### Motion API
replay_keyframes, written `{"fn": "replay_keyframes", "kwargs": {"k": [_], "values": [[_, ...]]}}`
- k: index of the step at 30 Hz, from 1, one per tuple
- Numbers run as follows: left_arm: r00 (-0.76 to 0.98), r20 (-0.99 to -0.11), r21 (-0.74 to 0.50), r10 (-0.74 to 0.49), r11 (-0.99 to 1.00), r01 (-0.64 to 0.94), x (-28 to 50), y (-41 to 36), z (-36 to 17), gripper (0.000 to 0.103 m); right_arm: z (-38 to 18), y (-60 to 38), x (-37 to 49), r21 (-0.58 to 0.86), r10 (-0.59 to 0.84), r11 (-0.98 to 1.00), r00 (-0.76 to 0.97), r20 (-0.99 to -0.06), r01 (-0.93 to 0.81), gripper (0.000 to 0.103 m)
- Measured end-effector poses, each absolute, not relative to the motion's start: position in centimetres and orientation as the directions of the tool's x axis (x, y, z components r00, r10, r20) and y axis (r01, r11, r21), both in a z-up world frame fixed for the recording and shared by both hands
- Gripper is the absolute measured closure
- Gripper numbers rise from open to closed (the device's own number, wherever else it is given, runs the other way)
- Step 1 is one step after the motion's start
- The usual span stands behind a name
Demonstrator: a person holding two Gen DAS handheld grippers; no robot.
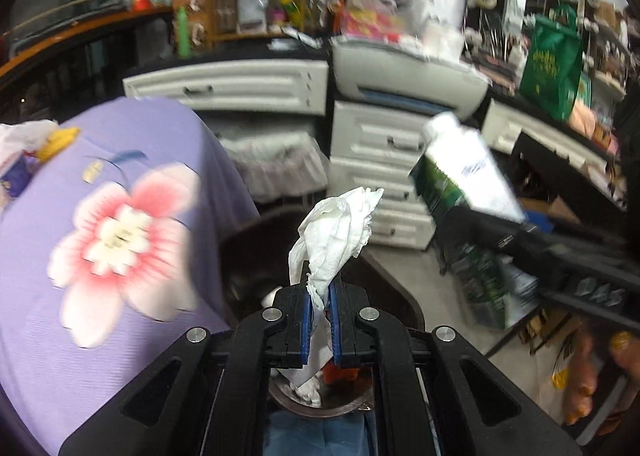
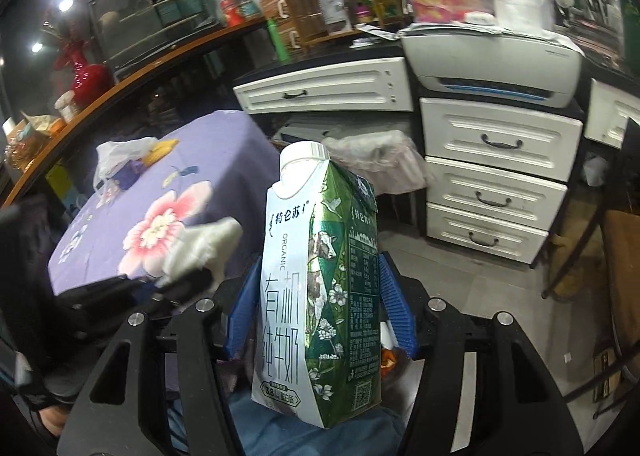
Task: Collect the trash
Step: 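Carry the tissue and green carton over the black bin, then open both tools to drop the tissue and carton into the bin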
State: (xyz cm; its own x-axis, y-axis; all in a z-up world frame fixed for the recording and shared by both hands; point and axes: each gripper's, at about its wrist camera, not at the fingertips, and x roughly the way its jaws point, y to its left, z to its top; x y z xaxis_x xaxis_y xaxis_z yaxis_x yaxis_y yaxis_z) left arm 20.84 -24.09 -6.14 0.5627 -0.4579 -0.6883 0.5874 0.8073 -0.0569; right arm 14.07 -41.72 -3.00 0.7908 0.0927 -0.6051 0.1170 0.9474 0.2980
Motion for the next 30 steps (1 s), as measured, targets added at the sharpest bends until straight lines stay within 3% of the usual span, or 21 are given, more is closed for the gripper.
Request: {"fn": "replay_keyframes", "kwargs": {"k": [17,19,22,23,26,30], "values": [[0.457,-0.815,-0.002,-0.355,0.792,0.611,22.3,-28.4,-13.6,0.094,-5.5,-44.7,13.3,0.330,0.065,0.924,0.772,-0.633,0.193,0.045],[0.448,-0.822,-0.001,-0.351,0.788,0.616,22.4,-28.6,-13.9,0.085,-5.5,-44.6,13.3,0.331,0.062,0.922,0.770,-0.635,0.199,0.045],[0.456,-0.820,0.013,-0.346,0.785,0.620,22.4,-28.9,-14.2,0.048,-5.7,-44.7,13.3,0.330,0.060,0.922,0.769,-0.636,0.201,0.045],[0.464,-0.812,0.016,-0.353,0.783,0.622,22.2,-28.8,-14.1,0.040,-5.7,-44.7,13.3,0.327,0.058,0.923,0.768,-0.638,0.202,0.045],[0.479,-0.801,0.028,-0.358,0.778,0.628,21.9,-28.9,-13.8,0.034,-5.8,-44.8,13.3,0.325,0.055,0.923,0.767,-0.640,0.205,0.045],[0.486,-0.792,0.025,-0.369,0.777,0.629,21.5,-28.6,-13.1,0.033,-5.9,-44.9,13.4,0.323,0.052,0.923,0.766,-0.641,0.208,0.045]]}}
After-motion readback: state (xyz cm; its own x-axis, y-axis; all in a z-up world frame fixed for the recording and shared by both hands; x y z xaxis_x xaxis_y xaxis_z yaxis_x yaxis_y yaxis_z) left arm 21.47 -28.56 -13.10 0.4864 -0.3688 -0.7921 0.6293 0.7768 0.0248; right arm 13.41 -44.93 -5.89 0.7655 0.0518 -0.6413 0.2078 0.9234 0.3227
